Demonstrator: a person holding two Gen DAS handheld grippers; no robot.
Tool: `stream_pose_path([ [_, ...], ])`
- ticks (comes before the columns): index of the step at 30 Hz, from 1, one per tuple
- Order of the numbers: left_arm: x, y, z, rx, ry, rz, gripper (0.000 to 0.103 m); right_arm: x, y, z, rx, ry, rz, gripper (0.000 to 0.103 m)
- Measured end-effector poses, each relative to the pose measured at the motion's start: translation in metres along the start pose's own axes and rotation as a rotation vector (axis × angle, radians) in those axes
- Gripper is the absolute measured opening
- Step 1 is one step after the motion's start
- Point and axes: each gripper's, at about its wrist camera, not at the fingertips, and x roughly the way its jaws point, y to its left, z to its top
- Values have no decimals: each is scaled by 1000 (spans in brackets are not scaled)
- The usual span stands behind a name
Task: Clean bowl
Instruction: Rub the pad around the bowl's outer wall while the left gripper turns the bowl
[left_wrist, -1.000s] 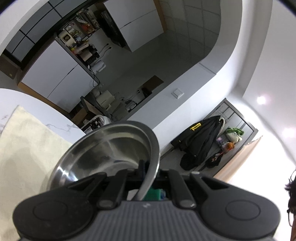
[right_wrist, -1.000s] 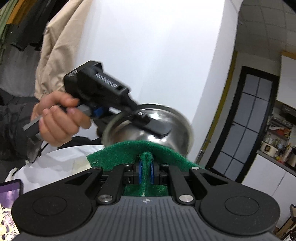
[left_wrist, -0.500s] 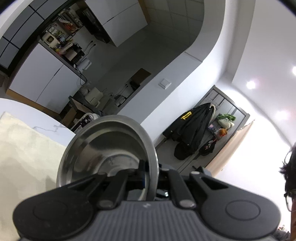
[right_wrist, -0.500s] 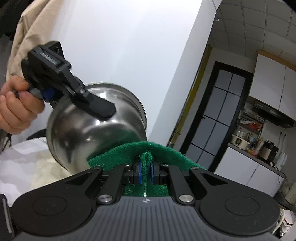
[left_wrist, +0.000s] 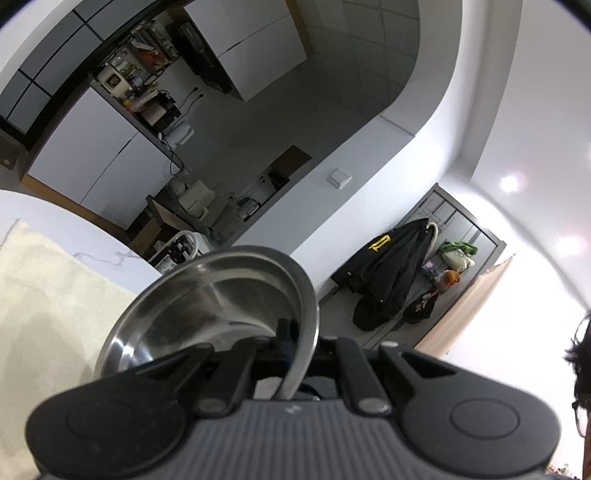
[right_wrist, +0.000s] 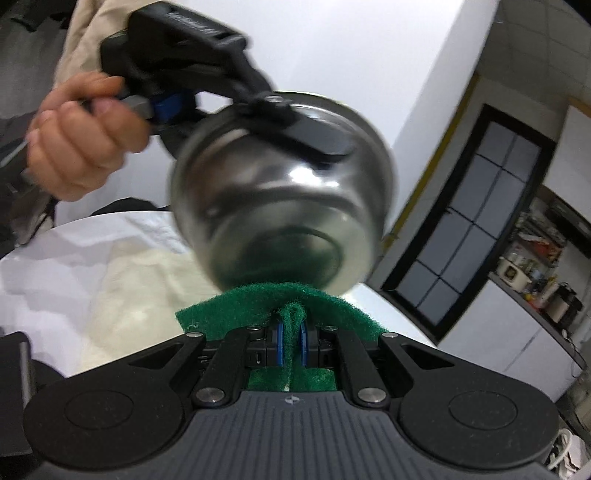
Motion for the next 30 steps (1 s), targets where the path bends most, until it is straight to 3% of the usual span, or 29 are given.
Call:
stream_pose_path([
  [4,0,2,-2,6,12,27,6,-9,16,3,-18,-38,91,9],
  [9,-3,5,-1,9,15,46,6,-15,19,7,-23,-79,102,9],
  [18,0,9,-3,26,46,83,5,-22,5,5,18,-109,3,9],
  [25,-2,3,-2,32,45,37,5,-17,-10,1,36,-67,-90,9],
  [30,-3,0,-3,26,38,5,5,-9,-13,-3,39,-29,-103,9],
])
